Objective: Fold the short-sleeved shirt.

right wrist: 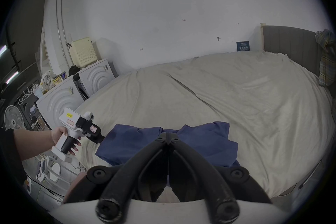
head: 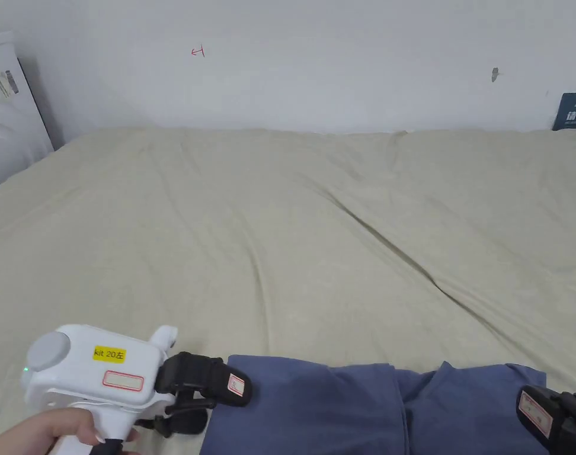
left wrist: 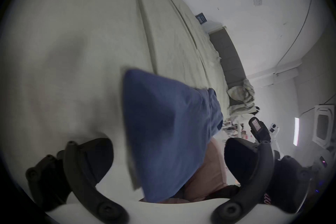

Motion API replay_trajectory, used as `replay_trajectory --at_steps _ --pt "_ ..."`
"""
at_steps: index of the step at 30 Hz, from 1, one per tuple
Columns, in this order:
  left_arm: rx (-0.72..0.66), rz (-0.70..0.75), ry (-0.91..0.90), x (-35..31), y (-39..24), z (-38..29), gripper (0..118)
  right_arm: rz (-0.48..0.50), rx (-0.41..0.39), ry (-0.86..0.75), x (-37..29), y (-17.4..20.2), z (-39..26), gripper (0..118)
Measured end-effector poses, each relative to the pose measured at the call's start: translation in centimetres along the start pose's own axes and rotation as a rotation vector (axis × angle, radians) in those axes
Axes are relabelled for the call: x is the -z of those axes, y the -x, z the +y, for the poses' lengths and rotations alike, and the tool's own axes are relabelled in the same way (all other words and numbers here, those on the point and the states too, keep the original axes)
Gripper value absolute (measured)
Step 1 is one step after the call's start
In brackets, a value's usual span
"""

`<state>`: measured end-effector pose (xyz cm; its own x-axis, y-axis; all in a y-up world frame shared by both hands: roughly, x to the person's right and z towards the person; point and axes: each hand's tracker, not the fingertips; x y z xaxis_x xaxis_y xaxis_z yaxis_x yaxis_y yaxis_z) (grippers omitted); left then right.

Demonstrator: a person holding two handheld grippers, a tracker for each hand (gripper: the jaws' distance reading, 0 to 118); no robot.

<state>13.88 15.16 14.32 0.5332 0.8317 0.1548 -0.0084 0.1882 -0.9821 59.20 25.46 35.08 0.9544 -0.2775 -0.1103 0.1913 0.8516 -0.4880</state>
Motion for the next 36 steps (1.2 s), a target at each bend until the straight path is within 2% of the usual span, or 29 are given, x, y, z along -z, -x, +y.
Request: replay_trajectory --at_steps 2,4,7,11,12,13,14,15,16,17,18,21,26,29,30,32,34,36 --pt "0.070 -0.009 -0.031 1.4 1.0 0.4 118 0.002 0.003 0.006 0.2 0.1 0.2 0" --pt "0.054 -0.015 -0.029 1.8 1.0 0.9 118 0.003 0.009 0.013 0.4 0.2 0.3 0" --pt "-0.014 -0.104 -0.009 2.5 1.1 1.5 118 0.005 0.015 0.021 0.8 0.3 0.1 0" --pt "0.079 -0.002 -0.026 3.5 -1.0 0.4 117 0.002 0.015 0.039 1.2 0.3 -0.1 0" --pt "0.107 0.006 -0.023 3.2 -1.4 0.2 108 0.002 0.016 0.046 1.2 0.2 -0.2 0" --pt "0.129 0.037 -0.025 3.1 -1.8 0.1 76 0.003 0.015 0.054 1.3 0.2 -0.2 0" --pt "0.165 0.157 -0.020 3.2 -1.9 0.0 38 0.005 0.010 0.064 1.4 0.2 -0.2 0" --pt "0.193 0.261 -0.023 3.5 -2.0 -0.1 13 0.006 0.003 0.069 1.5 0.2 -0.2 0" --pt "0.185 0.297 -0.020 3.7 -2.1 -0.2 13 0.005 -0.005 0.073 1.5 0.2 -0.3 0" --pt "0.154 0.232 -0.010 3.5 -2.0 0.2 13 0.004 -0.012 0.075 1.5 0.2 -0.3 0" --pt "0.153 0.231 -0.016 3.4 -2.7 0.2 13 0.004 -0.016 0.076 1.5 0.3 -0.3 0" --pt "0.243 0.422 -0.033 2.7 -4.9 0.0 13 0.007 -0.020 0.074 1.4 0.3 -0.4 0" --pt "0.277 0.718 0.012 -0.6 -7.7 0.3 13 0.062 0.006 0.055 1.1 -0.4 0.0 0" --pt "0.275 1.013 -0.023 -2.6 -9.5 0.7 12 0.059 0.005 0.039 0.9 -0.9 -0.1 0" --pt "0.299 1.071 -0.042 -3.2 -10.1 0.7 12 0.062 0.012 0.037 0.7 -1.2 -0.1 0" --pt "0.334 1.092 -0.029 -3.3 -11.2 0.7 12 0.068 0.027 0.034 0.5 -1.7 -0.1 0" --pt "0.315 1.050 -0.037 -2.8 -12.4 0.6 12 0.069 0.038 0.034 0.1 -2.3 -0.2 0" --pt "0.305 0.936 -0.029 -1.2 -14.3 0.4 12 0.068 0.049 0.035 -0.3 -2.8 -0.2 0"
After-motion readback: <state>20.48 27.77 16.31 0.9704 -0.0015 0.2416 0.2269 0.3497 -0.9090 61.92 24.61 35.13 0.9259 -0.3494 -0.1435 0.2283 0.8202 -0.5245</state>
